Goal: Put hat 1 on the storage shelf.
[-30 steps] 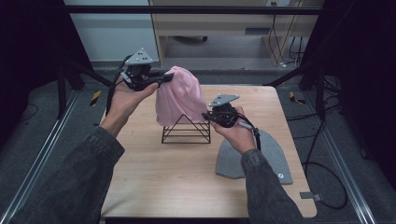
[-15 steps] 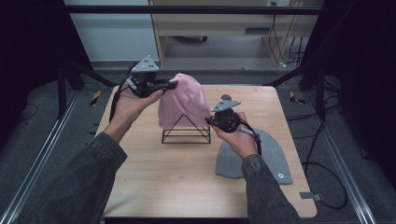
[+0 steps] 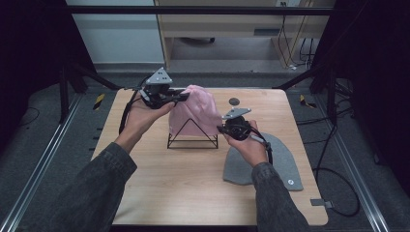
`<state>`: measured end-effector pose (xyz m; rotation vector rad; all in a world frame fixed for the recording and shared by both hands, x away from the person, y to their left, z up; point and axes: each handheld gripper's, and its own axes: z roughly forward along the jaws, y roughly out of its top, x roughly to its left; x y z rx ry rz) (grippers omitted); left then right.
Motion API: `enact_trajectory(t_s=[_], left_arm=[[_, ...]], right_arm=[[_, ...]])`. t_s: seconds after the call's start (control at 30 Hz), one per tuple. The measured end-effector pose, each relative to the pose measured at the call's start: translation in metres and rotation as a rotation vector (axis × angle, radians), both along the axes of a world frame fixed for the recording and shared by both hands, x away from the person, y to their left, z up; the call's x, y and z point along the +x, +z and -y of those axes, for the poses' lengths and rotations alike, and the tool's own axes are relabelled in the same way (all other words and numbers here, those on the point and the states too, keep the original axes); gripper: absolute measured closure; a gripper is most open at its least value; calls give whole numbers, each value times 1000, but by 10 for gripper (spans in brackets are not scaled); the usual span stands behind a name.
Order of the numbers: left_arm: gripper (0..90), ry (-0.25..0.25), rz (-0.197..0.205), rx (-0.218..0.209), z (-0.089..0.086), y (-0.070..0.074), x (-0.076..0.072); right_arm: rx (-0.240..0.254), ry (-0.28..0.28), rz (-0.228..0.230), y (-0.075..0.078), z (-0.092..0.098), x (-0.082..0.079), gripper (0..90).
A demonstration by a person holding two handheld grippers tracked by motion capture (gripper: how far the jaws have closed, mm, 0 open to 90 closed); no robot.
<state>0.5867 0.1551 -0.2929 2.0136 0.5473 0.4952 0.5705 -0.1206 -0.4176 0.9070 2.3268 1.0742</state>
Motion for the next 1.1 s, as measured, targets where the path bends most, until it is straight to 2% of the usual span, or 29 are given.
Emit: enact_trajectory(t_s=[0.37,0.53,0.6,0.9,1.1], left_arm=[[783,-4,-23,-19,-4,-20,1],[768,-21,-24,3,0,-26,-2],[768,-17,-27,-8,1,-29,-2],[753,-13,-44,-4,-2,-38,-3],[751,-20,-51,24,-1,-44,-5]], right_arm=[[-28,-6,-20,-13,-1,1,845],[-32,-16,-38,-22,0,1,845],[-29,-17,-43,-24,0,1,845],[-53,-10,-59,-30,-2,1,844],[-54,-17,-86,-41,-1,2,841]])
